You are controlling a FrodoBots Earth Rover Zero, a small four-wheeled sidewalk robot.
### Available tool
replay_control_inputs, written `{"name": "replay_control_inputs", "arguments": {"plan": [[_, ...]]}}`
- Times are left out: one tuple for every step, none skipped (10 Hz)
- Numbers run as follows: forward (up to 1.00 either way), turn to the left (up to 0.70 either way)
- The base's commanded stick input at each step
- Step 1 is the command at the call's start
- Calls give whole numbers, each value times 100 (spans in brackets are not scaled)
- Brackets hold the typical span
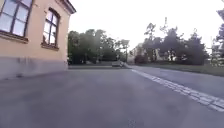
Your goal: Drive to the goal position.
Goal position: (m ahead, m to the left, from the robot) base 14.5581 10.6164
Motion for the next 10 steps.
{"name": "replay_control_inputs", "arguments": {"plan": [[50, 0], [50, 0], [50, 0], [50, 0], [50, 0], [50, 0], [50, 0], [50, 0], [50, 0], [50, 0]]}}
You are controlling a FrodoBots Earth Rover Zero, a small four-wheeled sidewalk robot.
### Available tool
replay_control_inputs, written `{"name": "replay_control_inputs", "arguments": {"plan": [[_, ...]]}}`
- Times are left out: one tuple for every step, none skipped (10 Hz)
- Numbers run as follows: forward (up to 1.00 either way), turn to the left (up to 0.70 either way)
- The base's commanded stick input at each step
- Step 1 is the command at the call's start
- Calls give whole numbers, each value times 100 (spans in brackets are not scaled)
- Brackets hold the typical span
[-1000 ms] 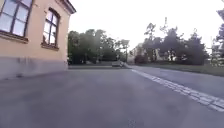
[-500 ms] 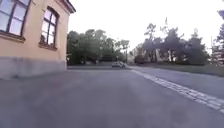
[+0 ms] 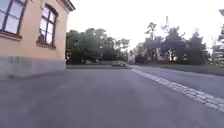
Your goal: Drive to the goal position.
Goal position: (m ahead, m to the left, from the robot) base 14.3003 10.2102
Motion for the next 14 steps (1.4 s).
{"name": "replay_control_inputs", "arguments": {"plan": [[50, 0], [50, 0], [50, 0], [50, 0], [50, 0], [50, 0], [50, 0], [50, 0], [50, 0], [50, 0], [50, 0], [50, 0], [50, 0], [50, 0]]}}
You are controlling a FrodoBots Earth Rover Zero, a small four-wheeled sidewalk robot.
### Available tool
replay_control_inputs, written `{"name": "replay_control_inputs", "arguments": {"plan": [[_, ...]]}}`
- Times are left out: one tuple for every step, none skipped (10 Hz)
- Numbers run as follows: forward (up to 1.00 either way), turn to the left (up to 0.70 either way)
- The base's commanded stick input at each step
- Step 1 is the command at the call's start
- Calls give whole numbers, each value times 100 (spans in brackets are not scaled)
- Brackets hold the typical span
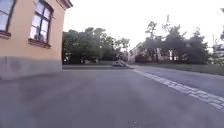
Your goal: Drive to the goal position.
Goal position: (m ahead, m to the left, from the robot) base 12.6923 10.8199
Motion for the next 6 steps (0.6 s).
{"name": "replay_control_inputs", "arguments": {"plan": [[50, 0], [50, 0], [50, 0], [50, 0], [50, 0], [50, 0]]}}
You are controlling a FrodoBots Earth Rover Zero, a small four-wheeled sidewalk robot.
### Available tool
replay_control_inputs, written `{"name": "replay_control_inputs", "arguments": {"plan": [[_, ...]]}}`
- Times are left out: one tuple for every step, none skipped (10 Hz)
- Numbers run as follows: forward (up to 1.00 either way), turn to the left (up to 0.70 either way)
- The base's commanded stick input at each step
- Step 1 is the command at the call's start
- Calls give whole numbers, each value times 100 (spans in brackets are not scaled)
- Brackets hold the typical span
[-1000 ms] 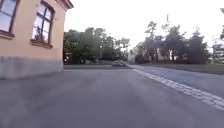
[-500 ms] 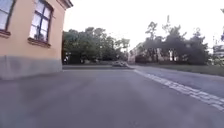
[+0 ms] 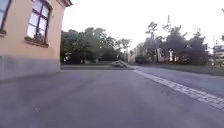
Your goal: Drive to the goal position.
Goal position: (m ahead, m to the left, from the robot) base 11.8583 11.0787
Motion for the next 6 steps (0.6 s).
{"name": "replay_control_inputs", "arguments": {"plan": [[50, 0], [50, 0], [50, 0], [50, 0], [50, 0], [50, 0]]}}
